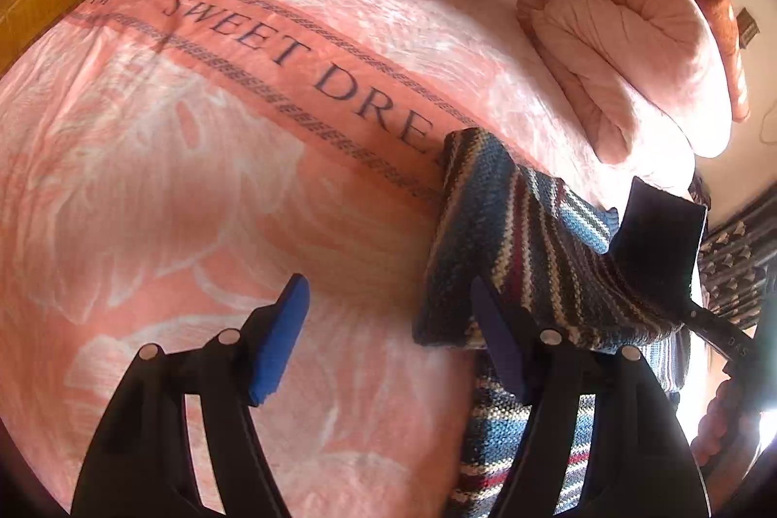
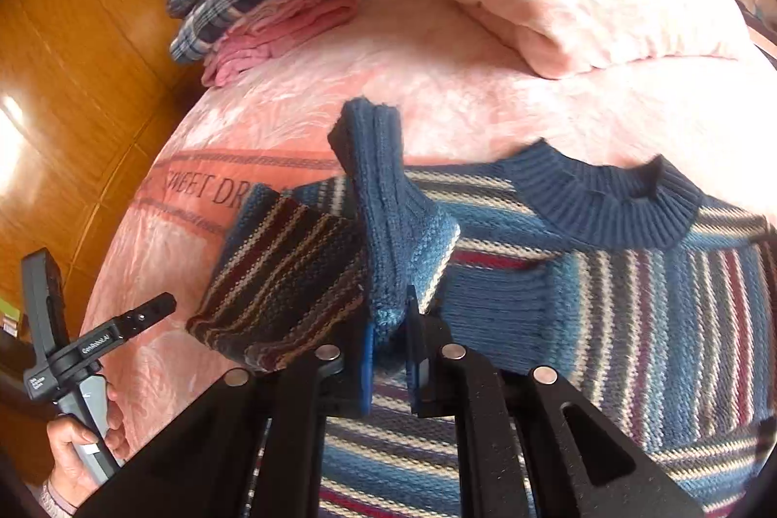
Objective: Fold small clothes
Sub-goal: 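Fold the held sleeve across the sweater body with the left tool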
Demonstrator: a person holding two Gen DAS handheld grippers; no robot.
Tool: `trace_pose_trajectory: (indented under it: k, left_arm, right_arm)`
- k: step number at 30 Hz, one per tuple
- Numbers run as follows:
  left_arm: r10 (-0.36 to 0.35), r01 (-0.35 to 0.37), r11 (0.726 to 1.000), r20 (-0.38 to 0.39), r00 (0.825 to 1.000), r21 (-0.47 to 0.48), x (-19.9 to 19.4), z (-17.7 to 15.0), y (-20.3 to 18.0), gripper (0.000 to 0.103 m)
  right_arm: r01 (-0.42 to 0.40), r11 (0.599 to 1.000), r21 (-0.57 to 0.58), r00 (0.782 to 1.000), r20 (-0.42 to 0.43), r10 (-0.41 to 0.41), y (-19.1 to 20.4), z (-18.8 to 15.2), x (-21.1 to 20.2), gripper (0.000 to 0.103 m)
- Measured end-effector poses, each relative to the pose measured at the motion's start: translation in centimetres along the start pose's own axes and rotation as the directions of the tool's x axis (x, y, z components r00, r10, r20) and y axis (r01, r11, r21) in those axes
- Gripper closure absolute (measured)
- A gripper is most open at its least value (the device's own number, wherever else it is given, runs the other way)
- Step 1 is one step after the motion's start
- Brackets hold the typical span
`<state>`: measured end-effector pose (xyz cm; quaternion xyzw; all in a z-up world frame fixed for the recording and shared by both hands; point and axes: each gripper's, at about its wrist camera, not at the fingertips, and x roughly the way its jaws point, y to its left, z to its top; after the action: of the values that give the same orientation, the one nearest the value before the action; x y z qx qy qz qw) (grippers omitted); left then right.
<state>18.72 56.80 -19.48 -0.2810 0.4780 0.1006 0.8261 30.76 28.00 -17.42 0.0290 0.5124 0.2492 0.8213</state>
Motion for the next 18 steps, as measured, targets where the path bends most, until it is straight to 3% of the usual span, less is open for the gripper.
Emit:
trace_pose_trajectory:
  k: [4,6,8,10,12,18]
  left_arm:
    - [-0.003,0.004,0.999,-0.021,1.0,0.033,1.3,-0.6,-2.2,0.034]
    - [0.002,0.0,0.999,-0.039,0.999,0.054,1.9,-0.9,-2.9,0.034]
    - [0.001,0.002,0.997,-0.048,0.999,0.071,2.0,-1.0,-3.4,0.034]
    - [-0.008,0.01,0.996,-0.028,1.0,0.09,1.3,-1.0,-3.8,0.034]
    - [-0.009,0.009,0.992,-0.004,1.0,0.123,0.7,-0.8,-4.6,0.033]
    - [-0.024,0.023,0.988,0.009,1.0,0.155,0.2,-0.5,-6.6,0.031]
  right_arm:
    - [0.044,0.997,0.058,0.997,-0.061,-0.041,-4.9,-2.1,1.1,0.092]
    - [0.035,0.995,0.092,0.994,-0.107,-0.026,-6.7,-3.1,1.5,0.081]
    - [0.009,0.99,0.139,0.994,-0.108,0.007,-8.2,-3.7,0.8,0.075]
    - [0.012,0.983,0.184,0.997,-0.072,0.001,-9.6,-3.8,-0.5,0.061]
    - [0.0,0.972,0.234,0.999,-0.047,0.012,-11.0,-3.2,-1.3,0.033]
    - [0.002,0.937,0.349,0.983,-0.174,0.062,-14.1,-1.3,2.6,0.033]
